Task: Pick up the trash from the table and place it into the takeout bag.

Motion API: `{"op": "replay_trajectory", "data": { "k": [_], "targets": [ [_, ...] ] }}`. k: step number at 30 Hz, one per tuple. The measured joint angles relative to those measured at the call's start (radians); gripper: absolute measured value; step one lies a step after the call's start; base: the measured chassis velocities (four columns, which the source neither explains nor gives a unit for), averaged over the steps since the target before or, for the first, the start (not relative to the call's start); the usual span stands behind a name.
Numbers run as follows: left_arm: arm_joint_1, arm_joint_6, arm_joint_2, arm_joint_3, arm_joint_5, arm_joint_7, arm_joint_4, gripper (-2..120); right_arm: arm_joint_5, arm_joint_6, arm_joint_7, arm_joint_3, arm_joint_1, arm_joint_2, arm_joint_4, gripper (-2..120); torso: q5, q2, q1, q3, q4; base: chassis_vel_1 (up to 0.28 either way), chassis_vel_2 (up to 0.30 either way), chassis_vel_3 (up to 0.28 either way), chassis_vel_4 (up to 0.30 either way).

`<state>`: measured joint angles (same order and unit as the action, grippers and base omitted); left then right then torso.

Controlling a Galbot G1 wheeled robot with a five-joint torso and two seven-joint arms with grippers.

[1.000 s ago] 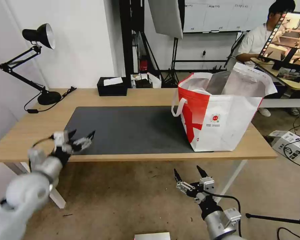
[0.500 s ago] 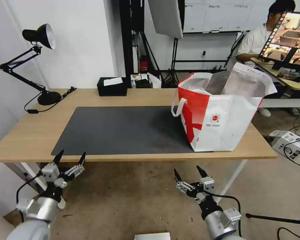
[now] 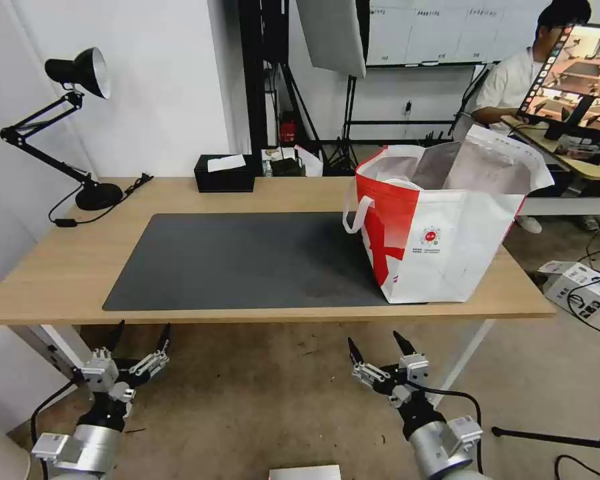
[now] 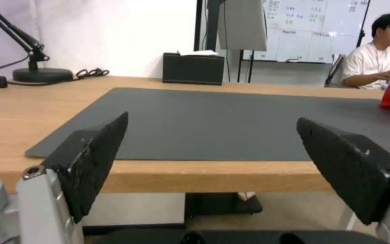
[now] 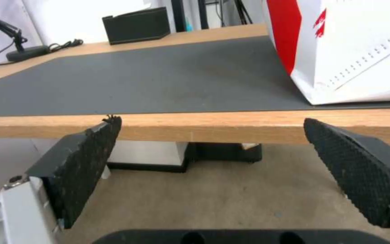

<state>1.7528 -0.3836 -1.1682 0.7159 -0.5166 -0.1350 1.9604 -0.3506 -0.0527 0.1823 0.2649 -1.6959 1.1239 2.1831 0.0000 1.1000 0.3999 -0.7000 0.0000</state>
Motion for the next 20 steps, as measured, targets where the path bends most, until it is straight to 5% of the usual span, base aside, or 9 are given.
{"op": "replay_trajectory", "data": {
  "k": [20],
  "targets": [
    [0.007, -0.01, -0.004, 0.001, 0.009, 0.004, -0.007, 100, 0.0, 0.0, 0.0, 0.0, 0.0, 0.0, 0.0, 100, 0.0, 0.0, 0.0, 0.0, 0.0, 0.0, 0.0, 0.0, 0.0]
  ]
}}
